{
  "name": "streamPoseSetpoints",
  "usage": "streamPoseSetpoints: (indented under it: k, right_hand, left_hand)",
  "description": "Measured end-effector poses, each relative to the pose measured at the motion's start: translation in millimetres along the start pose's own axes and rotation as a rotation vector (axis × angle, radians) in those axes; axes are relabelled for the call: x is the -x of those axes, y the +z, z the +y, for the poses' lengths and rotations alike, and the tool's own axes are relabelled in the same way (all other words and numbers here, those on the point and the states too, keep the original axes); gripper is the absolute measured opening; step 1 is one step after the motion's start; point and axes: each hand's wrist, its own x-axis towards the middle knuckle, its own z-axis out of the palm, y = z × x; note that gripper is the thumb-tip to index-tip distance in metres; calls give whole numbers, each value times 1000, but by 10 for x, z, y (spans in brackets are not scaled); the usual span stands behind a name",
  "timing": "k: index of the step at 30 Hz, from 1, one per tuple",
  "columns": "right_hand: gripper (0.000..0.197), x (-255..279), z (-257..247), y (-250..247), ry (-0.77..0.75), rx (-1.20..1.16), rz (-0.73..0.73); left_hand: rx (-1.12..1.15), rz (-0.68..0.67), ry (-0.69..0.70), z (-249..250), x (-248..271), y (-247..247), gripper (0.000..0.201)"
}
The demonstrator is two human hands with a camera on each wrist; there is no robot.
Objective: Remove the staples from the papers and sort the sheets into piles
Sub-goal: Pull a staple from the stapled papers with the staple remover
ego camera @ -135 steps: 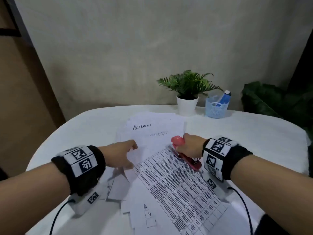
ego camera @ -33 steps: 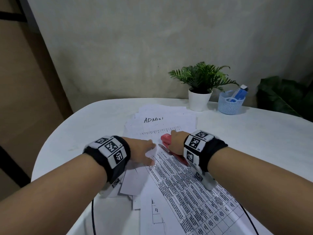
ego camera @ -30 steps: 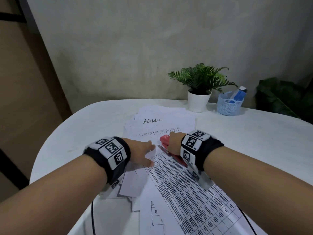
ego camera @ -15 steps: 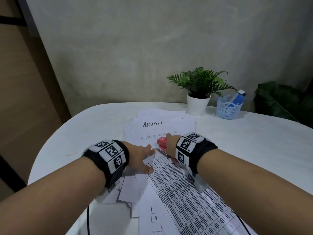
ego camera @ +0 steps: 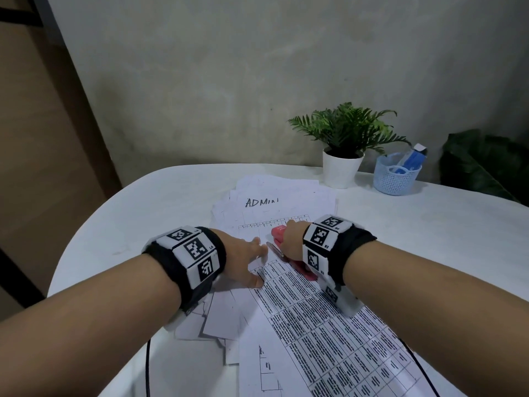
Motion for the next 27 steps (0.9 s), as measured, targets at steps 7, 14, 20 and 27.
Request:
streamPoseSetpoints:
  k: [7, 14, 20, 27]
  right_hand:
    - [29, -83, 29, 25, 61, -30, 13]
    - [39, -154, 112, 12, 107, -79, -4]
    - [39, -93, 1, -68, 96, -73, -58]
    - [33, -205, 26, -50, 146, -68, -11]
  left_hand:
    - [-23, 17, 7, -16, -24, 24, 78]
    - [-27, 8, 9, -31, -23, 36, 83]
    - [-10, 17, 21, 23, 43, -5, 73]
    - [-27, 5, 26, 36, 77, -53, 90]
